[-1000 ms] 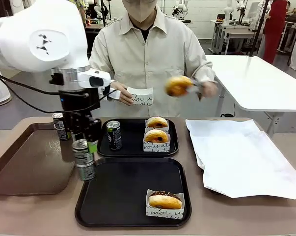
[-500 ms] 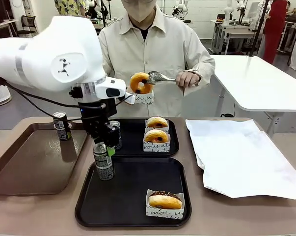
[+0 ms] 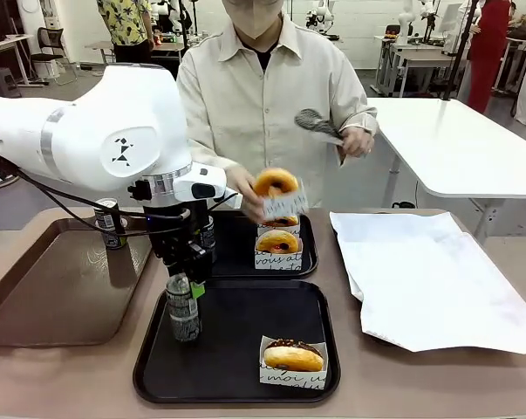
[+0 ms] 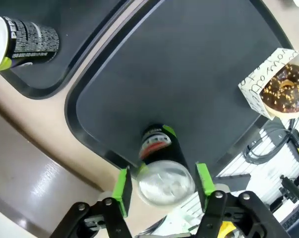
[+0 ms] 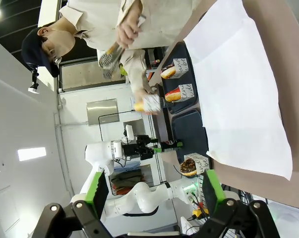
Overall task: Set up donuts and drinks on trays.
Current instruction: Pick up one Pepsi coke from the Handle tray and place it on the Flat Tray without a Pepsi coke.
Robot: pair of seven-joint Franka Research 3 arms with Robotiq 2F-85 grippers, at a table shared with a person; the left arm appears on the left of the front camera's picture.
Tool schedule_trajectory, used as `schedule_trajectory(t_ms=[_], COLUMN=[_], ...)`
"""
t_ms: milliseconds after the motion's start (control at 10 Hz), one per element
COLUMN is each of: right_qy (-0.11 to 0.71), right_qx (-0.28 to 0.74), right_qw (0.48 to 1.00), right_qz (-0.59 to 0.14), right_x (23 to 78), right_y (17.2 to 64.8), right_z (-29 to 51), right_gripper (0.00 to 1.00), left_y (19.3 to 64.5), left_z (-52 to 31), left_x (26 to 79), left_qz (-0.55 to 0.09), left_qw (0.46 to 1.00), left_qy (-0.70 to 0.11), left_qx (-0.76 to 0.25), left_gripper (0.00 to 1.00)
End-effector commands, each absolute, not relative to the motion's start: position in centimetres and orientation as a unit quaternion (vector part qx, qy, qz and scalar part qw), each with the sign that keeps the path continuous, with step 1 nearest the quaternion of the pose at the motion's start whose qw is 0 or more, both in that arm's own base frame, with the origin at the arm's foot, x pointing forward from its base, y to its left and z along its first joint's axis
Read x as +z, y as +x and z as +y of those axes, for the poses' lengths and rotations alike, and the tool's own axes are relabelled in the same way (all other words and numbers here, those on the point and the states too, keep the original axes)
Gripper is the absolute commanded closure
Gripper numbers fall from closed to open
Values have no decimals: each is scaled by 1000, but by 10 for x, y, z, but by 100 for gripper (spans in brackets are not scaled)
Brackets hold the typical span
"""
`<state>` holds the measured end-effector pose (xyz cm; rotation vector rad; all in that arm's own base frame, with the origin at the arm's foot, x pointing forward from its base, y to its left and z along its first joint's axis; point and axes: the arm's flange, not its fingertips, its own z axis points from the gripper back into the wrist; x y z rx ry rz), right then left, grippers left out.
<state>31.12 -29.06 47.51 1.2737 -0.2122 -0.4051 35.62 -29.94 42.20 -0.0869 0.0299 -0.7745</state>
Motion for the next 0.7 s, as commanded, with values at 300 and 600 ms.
schedule_trajectory(t_ms=[300,600], right_qy=[596,596], right_qx=[-185,-185], right_qw=[775,775], right_qz=[-103,-103], right_x=[476,476], right_y=[311,311], right_z=[-291,-291], right_gripper=[0,0], left_y=[325,306], left_z=[-279,-246], left_x=[490,516], left_qz=[12,27], left_qw=[920,926], left_qy=[-71,-79], left_qx=[-384,-367], left_gripper=[1,0])
